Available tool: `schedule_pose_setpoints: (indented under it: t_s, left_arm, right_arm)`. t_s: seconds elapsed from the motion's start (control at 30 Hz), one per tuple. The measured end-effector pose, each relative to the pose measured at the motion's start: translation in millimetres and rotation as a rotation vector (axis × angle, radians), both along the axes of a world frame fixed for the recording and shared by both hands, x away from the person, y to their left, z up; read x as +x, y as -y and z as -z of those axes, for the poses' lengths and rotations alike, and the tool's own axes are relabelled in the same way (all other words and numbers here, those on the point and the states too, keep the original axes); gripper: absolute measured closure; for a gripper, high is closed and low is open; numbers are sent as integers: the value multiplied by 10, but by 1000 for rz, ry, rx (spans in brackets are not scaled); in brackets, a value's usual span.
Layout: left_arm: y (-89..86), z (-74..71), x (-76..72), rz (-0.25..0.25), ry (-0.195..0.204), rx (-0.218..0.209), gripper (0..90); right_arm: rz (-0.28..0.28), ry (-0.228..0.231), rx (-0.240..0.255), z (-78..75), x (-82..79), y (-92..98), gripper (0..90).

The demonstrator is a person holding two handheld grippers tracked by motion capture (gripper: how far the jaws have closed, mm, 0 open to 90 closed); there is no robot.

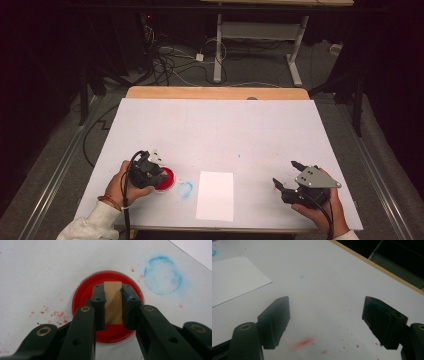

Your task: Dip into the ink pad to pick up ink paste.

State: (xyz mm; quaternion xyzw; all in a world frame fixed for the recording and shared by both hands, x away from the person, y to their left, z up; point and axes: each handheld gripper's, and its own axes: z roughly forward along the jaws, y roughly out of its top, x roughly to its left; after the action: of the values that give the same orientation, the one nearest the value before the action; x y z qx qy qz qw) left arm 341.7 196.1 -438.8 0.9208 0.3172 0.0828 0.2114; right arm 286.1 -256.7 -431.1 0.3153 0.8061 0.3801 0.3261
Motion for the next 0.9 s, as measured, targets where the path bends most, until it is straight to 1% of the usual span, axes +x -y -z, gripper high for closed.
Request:
schedule_pose_setpoints:
  t_s: [0.1,0.27,0.33,0.47,0.6,0.7,0.9]
  left_arm:
    - [16,28,2,4,-13,8,739]
    - [4,37,36,-7,-42,-5,740]
    - [15,38,43,-14,-49,-1,740]
    - [51,34,42,-18,-48,24,741]
    - [43,35,49,-18,-55,19,741]
    - [52,30,51,-16,-55,27,741]
    - [33,32,65,-15,-66,14,741]
  right_arm:
    - [-1,-1,-3,0,-1,-4,227]
    - [3,1,-1,-2,-2,-3,227]
    - [0,0,-3,0,-2,-7,227]
    - [-1,-2,-4,1,-2,-8,227]
    - [-2,-1,-5,0,-1,-14,227]
    - [-3,-2,-5,3,3,-14,227]
    - [2,-2,0,-2,16,-10,228]
